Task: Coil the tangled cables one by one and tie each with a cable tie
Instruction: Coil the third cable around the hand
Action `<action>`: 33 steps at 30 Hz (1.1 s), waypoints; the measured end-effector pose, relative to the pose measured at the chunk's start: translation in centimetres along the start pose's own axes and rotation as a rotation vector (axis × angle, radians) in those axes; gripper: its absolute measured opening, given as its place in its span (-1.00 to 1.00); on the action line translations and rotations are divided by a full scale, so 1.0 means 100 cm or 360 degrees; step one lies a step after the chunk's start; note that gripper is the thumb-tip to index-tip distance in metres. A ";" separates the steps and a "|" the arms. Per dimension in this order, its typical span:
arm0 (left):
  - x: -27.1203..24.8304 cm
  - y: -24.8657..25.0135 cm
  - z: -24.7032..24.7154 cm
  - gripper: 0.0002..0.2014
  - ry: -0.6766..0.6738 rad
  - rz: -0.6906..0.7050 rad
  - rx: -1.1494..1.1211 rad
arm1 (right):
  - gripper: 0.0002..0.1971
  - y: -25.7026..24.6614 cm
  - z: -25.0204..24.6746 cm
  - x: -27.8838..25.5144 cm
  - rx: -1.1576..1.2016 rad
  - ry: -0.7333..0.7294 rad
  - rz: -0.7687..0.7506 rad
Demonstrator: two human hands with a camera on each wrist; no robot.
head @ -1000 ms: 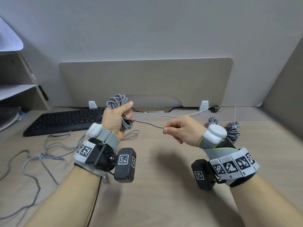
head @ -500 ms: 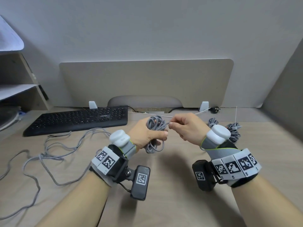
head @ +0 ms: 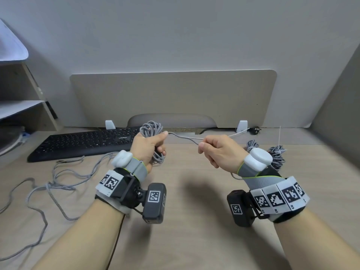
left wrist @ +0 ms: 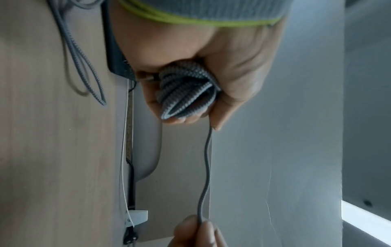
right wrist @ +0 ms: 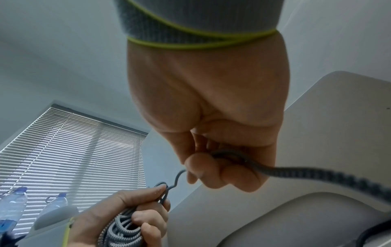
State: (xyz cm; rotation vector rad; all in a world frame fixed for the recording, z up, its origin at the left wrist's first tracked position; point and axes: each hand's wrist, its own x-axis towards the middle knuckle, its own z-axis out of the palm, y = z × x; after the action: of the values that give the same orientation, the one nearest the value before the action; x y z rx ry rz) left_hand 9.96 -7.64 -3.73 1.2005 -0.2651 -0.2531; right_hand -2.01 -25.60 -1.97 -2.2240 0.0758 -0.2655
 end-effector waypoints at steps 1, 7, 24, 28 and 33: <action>0.001 0.001 -0.002 -0.61 -0.0011 -0.0022 -0.0036 | -0.74 0.000 0.001 0.001 0.0000 0.0013 -0.0009; -0.017 -0.019 0.022 -0.67 -0.0270 -0.0224 0.0070 | -0.79 -0.002 -0.002 0.003 0.0034 0.0120 -0.0144; 0.001 -0.004 0.006 -0.77 0.0143 -0.0313 -0.0252 | -0.80 -0.011 0.026 -0.002 -0.0284 -0.0101 -0.0176; 0.012 0.012 -0.014 -0.63 0.0142 -0.0179 -0.0305 | -0.80 -0.008 0.018 -0.002 -0.0265 -0.0138 -0.0082; 0.011 0.019 -0.015 -0.69 0.0055 -0.0055 -0.0292 | -0.80 -0.006 0.014 -0.003 -0.0166 -0.0177 -0.0016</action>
State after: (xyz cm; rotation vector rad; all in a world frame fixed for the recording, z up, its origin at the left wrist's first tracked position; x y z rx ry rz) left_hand 11.59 -5.99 -2.38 1.0276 -0.1872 -0.2803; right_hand -2.04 -24.13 -2.37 -2.3387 0.0187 -0.1456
